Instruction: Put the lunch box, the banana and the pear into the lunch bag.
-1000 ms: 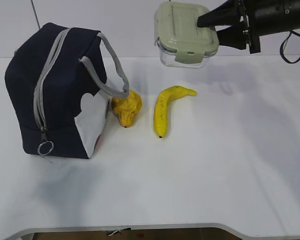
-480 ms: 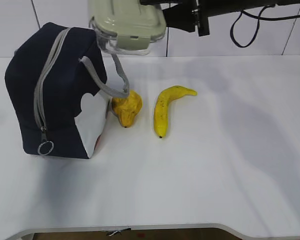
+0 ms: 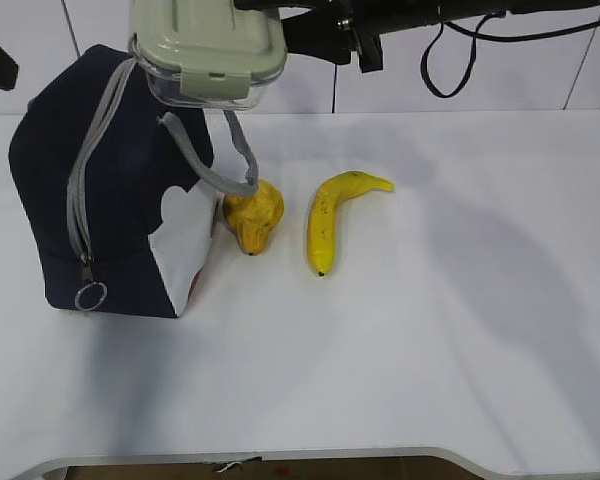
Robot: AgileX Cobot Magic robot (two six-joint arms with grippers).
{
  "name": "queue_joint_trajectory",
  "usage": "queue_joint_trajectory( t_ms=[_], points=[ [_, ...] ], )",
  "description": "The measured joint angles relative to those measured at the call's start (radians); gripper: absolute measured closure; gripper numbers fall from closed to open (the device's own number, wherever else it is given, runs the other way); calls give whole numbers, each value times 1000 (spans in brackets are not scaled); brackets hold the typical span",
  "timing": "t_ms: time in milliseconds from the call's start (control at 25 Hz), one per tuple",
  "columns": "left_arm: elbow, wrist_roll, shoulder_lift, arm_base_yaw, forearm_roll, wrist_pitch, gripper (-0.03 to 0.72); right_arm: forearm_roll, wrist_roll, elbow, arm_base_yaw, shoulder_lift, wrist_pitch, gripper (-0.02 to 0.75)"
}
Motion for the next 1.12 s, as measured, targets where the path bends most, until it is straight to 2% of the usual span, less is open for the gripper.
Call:
queue_joint_trajectory(
  t_ms=[160, 400, 440, 560, 640, 840, 1120],
  points=[
    [-75, 36, 112, 0, -42, 24, 286, 28, 0, 0, 7, 0, -59, 356],
    [-97, 98, 216, 0, -110, 45, 305, 63, 0, 0, 13, 0, -123, 356],
    [-97, 105, 225, 0, -117, 45, 333, 68, 0, 0, 16, 2, -127, 356],
    [-97, 130, 228, 0, -131, 53, 543, 90, 0, 0, 37, 14, -147, 356],
    [-97, 162, 228, 0, -165, 67, 635, 102, 0, 0, 57, 26, -159, 356],
    [-97, 219, 197, 0, -267, 92, 658, 112, -2, 0, 79, 79, -161, 356],
    [-107, 233, 121, 0, -309, 112, 659, 94, -2, 0, 79, 167, -178, 356]
  ],
)
